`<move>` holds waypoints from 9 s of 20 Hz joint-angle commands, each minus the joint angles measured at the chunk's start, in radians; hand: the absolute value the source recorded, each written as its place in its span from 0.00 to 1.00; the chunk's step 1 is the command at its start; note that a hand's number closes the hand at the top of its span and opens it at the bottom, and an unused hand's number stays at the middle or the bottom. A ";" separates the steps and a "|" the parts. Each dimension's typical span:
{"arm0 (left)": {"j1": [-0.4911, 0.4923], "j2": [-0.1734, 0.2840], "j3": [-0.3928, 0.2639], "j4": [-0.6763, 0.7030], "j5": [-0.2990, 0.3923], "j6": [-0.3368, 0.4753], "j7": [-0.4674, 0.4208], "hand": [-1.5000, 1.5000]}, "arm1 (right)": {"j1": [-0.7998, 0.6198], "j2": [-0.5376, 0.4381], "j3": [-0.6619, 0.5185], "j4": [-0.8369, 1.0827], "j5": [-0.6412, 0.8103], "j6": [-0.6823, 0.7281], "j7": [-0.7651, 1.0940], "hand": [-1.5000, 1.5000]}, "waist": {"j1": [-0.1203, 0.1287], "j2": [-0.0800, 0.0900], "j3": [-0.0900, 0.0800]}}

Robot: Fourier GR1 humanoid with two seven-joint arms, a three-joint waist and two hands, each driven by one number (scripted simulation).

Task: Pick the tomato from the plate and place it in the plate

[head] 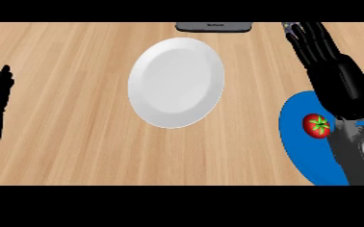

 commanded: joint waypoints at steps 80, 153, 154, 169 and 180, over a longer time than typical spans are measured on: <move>-0.237 -0.268 0.060 -0.124 0.087 -0.309 0.219 0.50 | 0.072 -0.083 0.100 0.396 0.911 0.190 0.910 1.00 | -0.018 -0.007 -0.003; -0.361 -0.356 -0.010 -0.096 0.022 -0.311 0.242 0.50 | -0.588 0.425 0.164 0.796 1.294 -0.621 1.106 0.00 | 0.090 0.025 -0.002; -0.352 -0.339 -0.010 -0.109 0.015 -0.323 0.230 0.50 | -0.580 0.425 0.184 0.807 1.270 -0.670 1.094 0.00 | 0.099 0.023 -0.002; -0.323 -0.341 0.029 -0.131 0.024 -0.301 0.257 0.50 | -0.615 0.425 0.192 0.875 1.144 -1.208 0.908 0.00 | 0.042 0.003 -0.002; -0.288 -0.310 0.099 -0.068 0.025 -0.314 0.224 0.50 | -0.260 0.425 0.311 0.442 1.316 -1.227 1.002 0.00 | -0.052 -0.019 -0.004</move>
